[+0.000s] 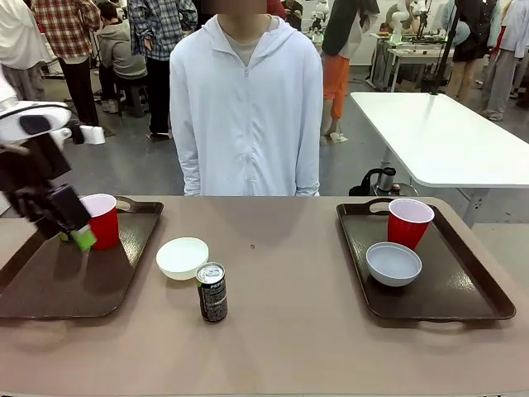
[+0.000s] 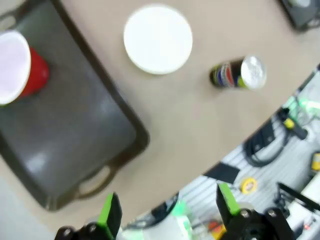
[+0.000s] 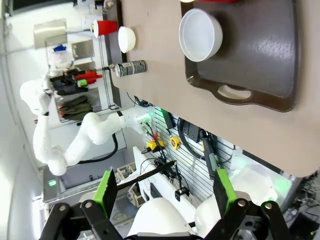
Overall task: Prepare tableware on both trays.
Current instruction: Pick up a Picnic Bowl from the table and place it on a Handle tray.
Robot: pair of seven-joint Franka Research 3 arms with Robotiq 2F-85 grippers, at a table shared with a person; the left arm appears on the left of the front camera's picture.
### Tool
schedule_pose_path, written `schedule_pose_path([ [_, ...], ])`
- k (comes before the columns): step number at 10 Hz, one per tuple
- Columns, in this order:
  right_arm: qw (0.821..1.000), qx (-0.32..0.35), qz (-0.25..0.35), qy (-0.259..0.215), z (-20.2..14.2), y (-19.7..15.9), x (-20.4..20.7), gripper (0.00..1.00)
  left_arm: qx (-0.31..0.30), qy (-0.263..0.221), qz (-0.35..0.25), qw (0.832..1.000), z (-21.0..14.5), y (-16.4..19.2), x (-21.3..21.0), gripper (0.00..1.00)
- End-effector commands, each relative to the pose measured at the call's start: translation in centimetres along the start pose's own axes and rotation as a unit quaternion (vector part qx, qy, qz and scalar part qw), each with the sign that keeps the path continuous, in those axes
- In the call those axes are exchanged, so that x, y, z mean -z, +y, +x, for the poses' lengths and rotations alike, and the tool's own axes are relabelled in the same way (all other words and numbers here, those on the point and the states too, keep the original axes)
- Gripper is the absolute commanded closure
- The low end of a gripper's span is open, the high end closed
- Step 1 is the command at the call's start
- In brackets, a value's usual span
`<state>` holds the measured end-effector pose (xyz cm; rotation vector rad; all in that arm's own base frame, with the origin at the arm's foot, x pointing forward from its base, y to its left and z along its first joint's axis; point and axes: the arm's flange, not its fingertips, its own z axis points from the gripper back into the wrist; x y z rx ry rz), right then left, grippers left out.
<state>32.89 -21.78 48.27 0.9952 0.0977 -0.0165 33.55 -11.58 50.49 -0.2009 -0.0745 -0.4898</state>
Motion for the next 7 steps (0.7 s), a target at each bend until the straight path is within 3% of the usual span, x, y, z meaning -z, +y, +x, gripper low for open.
schedule_pose_path([
  [1, 1.000, -0.010, 0.007, -0.002, -0.1, 0.1, -0.1, 0.00, -0.008, -0.010, 0.015, 1.000, 5.1, -1.4, 0.6, 0.00],
  [4, 1.000, 0.000, 0.000, 0.000, 0.0, 0.0, 0.0, 0.00, 0.006, -0.022, 0.043, 0.999, 9.8, -3.2, 3.9, 0.00],
  [5, 0.999, 0.014, -0.017, -0.042, -0.3, -0.3, 0.1, 0.00, 0.007, -0.029, 0.048, 0.998, 11.0, -3.2, 5.0, 0.00],
  [7, 0.995, 0.024, -0.035, -0.085, -1.5, -1.2, 0.2, 0.00, 0.006, -0.032, 0.052, 0.998, 12.4, -2.4, 7.4, 0.00],
])
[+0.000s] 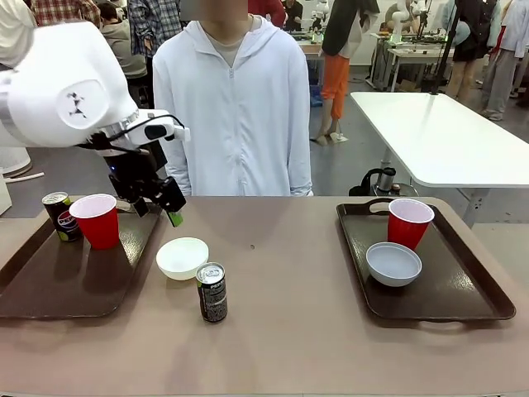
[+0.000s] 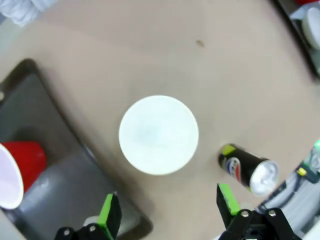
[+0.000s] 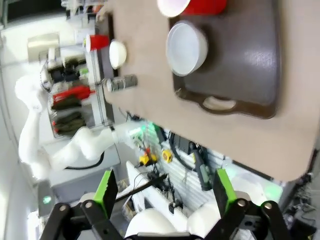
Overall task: Prepare tableware on both trays.
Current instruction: Pick up a Picnic Bowl from the table and place it on a Handle tray.
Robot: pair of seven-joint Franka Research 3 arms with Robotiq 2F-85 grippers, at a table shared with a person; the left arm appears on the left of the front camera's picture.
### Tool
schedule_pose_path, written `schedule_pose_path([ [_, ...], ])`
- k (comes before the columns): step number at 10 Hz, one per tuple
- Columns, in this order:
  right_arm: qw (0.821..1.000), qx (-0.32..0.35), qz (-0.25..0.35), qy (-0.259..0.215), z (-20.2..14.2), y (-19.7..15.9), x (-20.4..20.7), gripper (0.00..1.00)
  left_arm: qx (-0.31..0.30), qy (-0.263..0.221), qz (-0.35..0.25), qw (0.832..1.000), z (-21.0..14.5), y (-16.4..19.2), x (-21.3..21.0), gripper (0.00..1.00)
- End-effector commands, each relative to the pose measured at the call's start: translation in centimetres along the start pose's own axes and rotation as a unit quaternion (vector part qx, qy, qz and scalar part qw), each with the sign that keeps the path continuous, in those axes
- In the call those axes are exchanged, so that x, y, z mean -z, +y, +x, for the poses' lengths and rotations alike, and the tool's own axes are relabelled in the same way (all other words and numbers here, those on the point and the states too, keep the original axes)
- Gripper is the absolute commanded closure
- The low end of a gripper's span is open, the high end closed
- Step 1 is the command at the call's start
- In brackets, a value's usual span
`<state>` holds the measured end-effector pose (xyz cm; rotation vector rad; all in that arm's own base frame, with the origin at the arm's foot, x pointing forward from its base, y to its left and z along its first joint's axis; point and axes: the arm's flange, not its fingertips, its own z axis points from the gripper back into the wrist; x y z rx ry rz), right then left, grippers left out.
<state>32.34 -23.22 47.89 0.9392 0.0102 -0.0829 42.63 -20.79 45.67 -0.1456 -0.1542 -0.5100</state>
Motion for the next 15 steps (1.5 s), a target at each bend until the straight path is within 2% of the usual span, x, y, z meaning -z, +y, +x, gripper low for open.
schedule_pose_path([
  [1, 0.998, 0.018, -0.002, -0.052, -1.8, -0.5, 0.9, 0.00, -0.012, 0.003, 0.021, 1.000, 1.1, 1.1, 1.8, 0.00],
  [3, 0.999, 0.019, 0.012, -0.030, -2.3, -1.1, 0.7, 0.00, -0.017, 0.034, 0.009, 0.999, 1.1, 2.4, 4.1, 0.00],
  [4, 0.999, 0.008, -0.004, -0.033, -1.5, -1.0, -0.1, 0.00, -0.020, 0.051, 0.006, 0.998, 1.2, 3.1, 5.2, 0.00],
  [7, 0.999, 0.008, -0.004, -0.033, -1.5, -1.0, -0.1, 0.00, -0.003, 0.076, 0.004, 0.997, 1.3, 4.4, 8.0, 0.00],
  [9, 0.999, 0.008, -0.004, -0.033, -1.5, -1.0, -0.1, 0.00, 0.016, 0.075, 0.010, 0.997, 1.4, 5.3, 9.7, 0.00],
  [10, 0.999, 0.008, -0.004, -0.033, -1.5, -1.0, -0.1, 0.00, 0.026, 0.064, 0.010, 0.998, 1.5, 5.7, 10.2, 0.09],
  [11, 0.999, 0.008, -0.004, -0.033, -1.5, -1.0, -0.1, 0.00, 0.029, 0.065, 0.010, 0.997, 1.6, 6.0, 10.7, 0.55],
  [12, 0.999, 0.008, -0.004, -0.033, -1.5, -1.0, -0.1, 0.00, 0.028, 0.062, 0.008, 0.998, 1.7, 6.2, 11.0, 0.64],
  [13, 0.999, 0.008, -0.004, -0.033, -1.5, -1.0, -0.1, 0.00, 0.029, 0.059, 0.011, 0.998, 1.7, 6.4, 11.1, 1.00],
  [15, 0.999, 0.008, -0.004, -0.033, -1.5, -1.0, -0.1, 0.00, 0.025, 0.058, 0.016, 0.998, 1.8, 6.5, 11.3, 1.00],
])
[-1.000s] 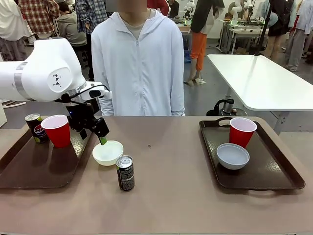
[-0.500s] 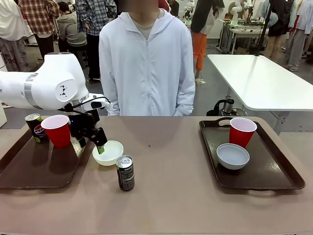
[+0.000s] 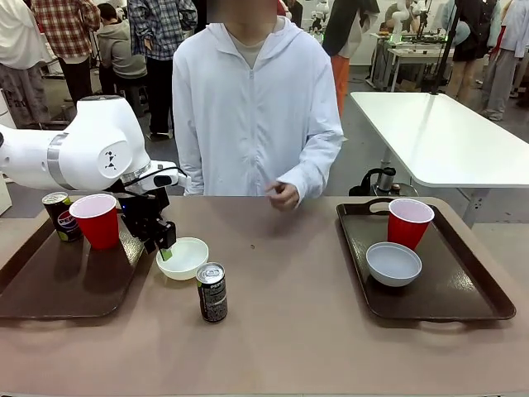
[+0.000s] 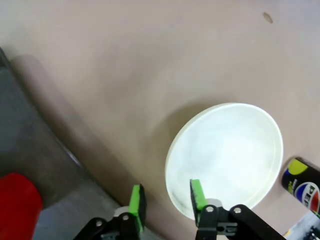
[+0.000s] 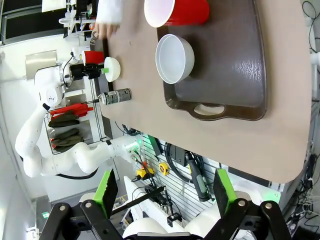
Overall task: Prepare tableware on both trays.
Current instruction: Pick up a Picnic Bowl from the table and place it on a Handle tray.
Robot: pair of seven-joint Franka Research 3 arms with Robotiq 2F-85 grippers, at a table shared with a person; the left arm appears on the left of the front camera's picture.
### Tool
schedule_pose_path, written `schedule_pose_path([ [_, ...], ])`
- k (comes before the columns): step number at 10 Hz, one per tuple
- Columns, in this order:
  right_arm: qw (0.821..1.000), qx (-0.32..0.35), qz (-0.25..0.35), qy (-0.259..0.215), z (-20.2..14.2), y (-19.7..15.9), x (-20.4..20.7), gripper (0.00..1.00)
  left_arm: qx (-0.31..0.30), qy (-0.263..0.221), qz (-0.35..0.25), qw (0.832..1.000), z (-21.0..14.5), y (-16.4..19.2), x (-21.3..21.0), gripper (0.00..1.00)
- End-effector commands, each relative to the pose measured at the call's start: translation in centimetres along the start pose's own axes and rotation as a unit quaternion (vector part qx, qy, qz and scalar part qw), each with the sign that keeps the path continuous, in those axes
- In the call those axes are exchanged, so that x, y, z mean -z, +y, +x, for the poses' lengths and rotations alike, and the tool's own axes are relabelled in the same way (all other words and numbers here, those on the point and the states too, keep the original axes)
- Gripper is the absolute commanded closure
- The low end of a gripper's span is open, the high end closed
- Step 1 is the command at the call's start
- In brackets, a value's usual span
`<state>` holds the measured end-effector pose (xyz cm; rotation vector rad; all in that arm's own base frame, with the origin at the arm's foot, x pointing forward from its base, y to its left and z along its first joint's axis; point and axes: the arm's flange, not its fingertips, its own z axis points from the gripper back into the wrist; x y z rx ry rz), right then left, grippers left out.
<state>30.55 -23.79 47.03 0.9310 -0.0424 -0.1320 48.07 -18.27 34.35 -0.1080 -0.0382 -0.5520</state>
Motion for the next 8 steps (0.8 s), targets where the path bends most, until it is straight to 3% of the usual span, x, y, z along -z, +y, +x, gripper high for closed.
schedule_pose_path([
  [1, 1.000, -0.001, -0.002, 0.000, 0.2, 0.1, -0.1, 0.00, 0.004, -0.003, 0.015, 1.000, 0.4, 0.5, 0.2, 0.89],
  [2, 1.000, -0.001, -0.002, 0.000, 0.2, 0.1, -0.1, 0.00, 0.002, -0.004, 0.016, 1.000, 0.4, 0.6, 0.2, 0.98],
  [3, 1.000, -0.001, -0.002, 0.000, 0.2, 0.1, -0.1, 0.00, -0.003, -0.008, 0.018, 1.000, 0.4, 0.7, 0.0, 1.00],
  [6, 1.000, -0.001, -0.002, 0.000, 0.2, 0.1, -0.1, 0.00, -0.031, -0.024, 0.048, 0.998, 0.2, 1.0, -1.3, 0.99],
  [8, 1.000, -0.001, -0.002, 0.000, 0.2, 0.1, -0.1, 0.00, -0.058, -0.033, 0.052, 0.996, -1.7, 0.8, -6.4, 0.99],
])
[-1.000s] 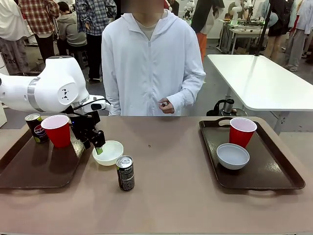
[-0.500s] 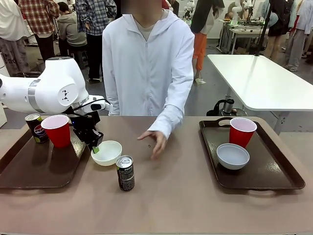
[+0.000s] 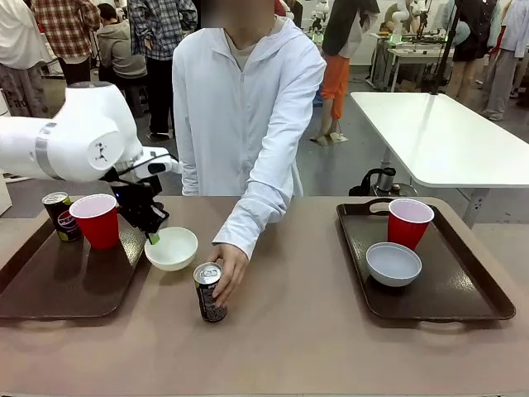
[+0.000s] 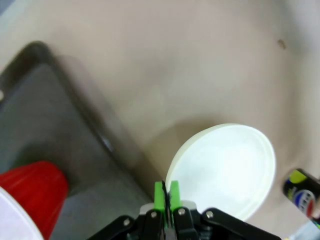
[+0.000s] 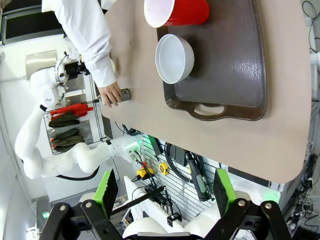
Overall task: Prepare tableware on both trays.
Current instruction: Pick up a Picnic Bowl from the table and place it on a Handle tray.
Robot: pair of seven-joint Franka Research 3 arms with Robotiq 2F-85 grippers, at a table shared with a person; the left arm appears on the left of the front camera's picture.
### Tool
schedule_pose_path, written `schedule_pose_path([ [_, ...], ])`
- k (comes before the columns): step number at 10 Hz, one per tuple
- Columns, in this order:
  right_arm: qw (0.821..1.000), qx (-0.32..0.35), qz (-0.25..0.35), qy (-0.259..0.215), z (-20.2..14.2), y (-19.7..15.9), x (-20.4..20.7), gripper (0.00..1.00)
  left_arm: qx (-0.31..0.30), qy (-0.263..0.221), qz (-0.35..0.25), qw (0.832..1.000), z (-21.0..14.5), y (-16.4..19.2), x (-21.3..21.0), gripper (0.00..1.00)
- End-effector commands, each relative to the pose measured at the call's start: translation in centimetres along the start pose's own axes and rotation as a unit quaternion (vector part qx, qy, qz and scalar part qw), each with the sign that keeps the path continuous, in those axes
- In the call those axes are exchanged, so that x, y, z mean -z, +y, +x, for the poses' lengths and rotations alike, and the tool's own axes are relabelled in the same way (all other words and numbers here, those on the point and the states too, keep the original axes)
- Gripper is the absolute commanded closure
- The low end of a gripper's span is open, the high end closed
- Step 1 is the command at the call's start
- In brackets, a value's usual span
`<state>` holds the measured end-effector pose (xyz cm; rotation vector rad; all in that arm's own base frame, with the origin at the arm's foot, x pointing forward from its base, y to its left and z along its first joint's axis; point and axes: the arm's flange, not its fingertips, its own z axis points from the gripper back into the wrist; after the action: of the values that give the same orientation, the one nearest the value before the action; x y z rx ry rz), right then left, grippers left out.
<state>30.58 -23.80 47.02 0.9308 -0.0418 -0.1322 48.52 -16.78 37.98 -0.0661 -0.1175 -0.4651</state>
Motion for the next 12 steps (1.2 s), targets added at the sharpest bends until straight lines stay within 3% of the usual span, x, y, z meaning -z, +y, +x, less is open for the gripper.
schedule_pose_path([
  [1, 1.000, -0.001, -0.002, 0.000, 0.2, 0.1, -0.1, 0.00, -0.017, 0.017, 0.016, 1.000, -3.0, 0.4, -5.6, 0.99],
  [3, 1.000, -0.001, -0.002, 0.000, 0.2, 0.1, -0.1, 0.00, -0.028, 0.041, 0.020, 0.999, -6.6, 1.6, -9.4, 0.99],
  [5, 1.000, -0.001, -0.002, 0.000, 0.2, 0.1, -0.1, 0.00, -0.030, 0.059, 0.000, 0.998, -10.7, 2.9, -10.7, 0.99],
  [8, 1.000, -0.001, -0.002, 0.000, 0.2, 0.1, -0.1, 0.00, -0.044, 0.005, -0.036, 0.998, -15.9, 6.0, -12.2, 0.99],
  [12, 1.000, -0.001, -0.002, 0.000, 0.2, 0.1, -0.1, 0.00, -0.029, -0.035, -0.038, 0.998, -17.1, 12.1, -10.2, 0.99],
])
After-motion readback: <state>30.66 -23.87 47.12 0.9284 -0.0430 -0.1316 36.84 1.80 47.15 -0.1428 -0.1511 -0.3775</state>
